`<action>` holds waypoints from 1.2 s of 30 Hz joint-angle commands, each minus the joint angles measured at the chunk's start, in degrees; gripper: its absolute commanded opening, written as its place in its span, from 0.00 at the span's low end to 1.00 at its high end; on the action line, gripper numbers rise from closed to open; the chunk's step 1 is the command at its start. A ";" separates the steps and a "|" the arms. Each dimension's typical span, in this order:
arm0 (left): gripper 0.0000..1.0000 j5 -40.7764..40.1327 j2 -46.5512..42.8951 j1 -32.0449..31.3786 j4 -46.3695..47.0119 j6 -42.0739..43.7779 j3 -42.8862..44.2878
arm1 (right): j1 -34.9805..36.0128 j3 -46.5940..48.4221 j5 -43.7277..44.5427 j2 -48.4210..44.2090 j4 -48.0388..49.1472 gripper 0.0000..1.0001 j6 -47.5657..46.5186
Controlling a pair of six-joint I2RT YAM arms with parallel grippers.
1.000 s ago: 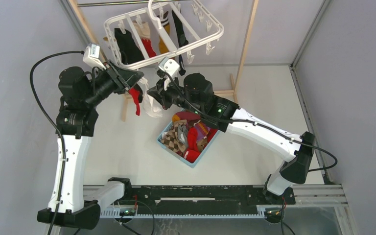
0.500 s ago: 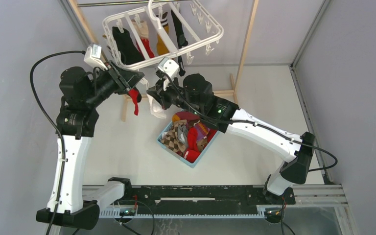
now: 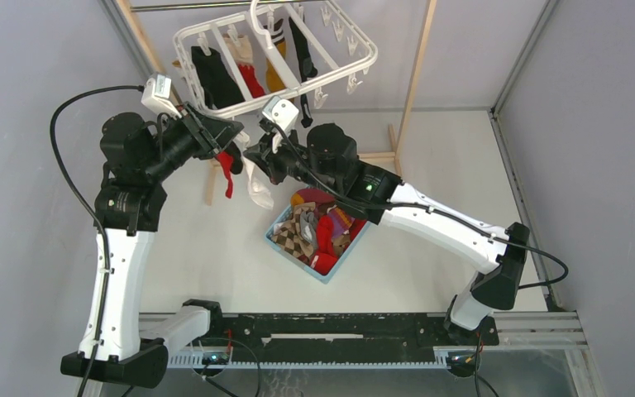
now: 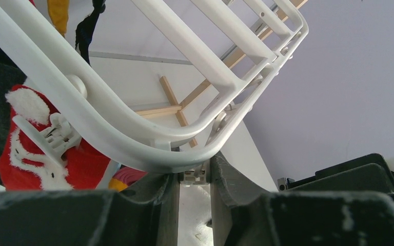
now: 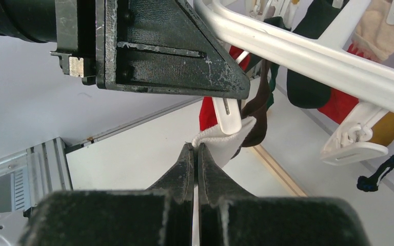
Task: Clip the socks to the hanger
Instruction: Clamp the sock onto the hanger.
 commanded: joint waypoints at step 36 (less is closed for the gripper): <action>0.01 -1.73 -0.52 -1.72 -4.51 5.31 4.02 | 0.94 8.40 3.46 -1.59 -2.80 0.00 -8.59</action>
